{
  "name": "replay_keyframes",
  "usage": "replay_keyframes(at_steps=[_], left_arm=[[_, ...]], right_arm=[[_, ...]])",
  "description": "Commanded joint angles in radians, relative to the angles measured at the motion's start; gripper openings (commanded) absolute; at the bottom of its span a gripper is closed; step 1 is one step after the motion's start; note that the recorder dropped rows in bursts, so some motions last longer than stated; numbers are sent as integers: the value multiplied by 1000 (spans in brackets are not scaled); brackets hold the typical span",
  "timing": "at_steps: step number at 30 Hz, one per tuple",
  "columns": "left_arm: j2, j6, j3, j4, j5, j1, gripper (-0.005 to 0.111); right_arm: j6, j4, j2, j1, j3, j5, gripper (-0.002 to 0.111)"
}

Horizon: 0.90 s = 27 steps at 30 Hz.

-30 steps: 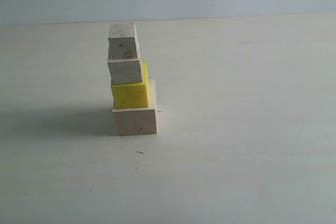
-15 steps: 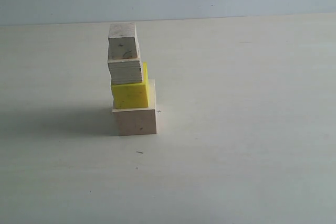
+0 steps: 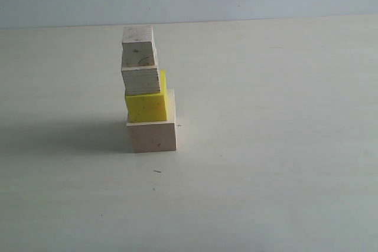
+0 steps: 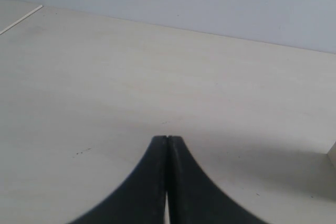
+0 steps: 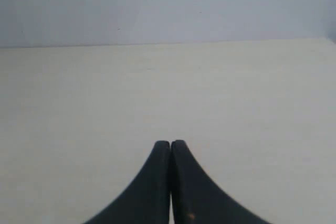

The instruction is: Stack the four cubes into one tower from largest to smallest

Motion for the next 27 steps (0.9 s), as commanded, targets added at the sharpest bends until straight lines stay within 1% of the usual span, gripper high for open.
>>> replay_keyframes(at_steps=[1,4,11,13,15,17,20,27], left_arm=[[-5,4,-1,-7,-8,-2,0],[-5,4,-1,-7,-8,-2,0],[-5,4,-1,-7,-8,-2,0],[-5,4,-1,-7,-8,-2,0],[-5,4,-1,-7,-8,-2,0],[-5,4,-1,-7,-8,-2,0],[-5,4,-1,-7,-8,-2,0],[-5,4,-1,-7,-8,-2,0]], right_arm=[[6,12,-4,-5,4,1,0],[67,18,-4,-5,4,1,0],[87,1,-4,-5,4,1,0],[134,-83,-4,-5,4,-10,0],[313,-238,-4,-5,4,-17,0],[382,-283,-4,-5,4,-19,0],[373,-326,-4,-5,4,-23,0],[311,-326,-4,-5,4,-24,0]])
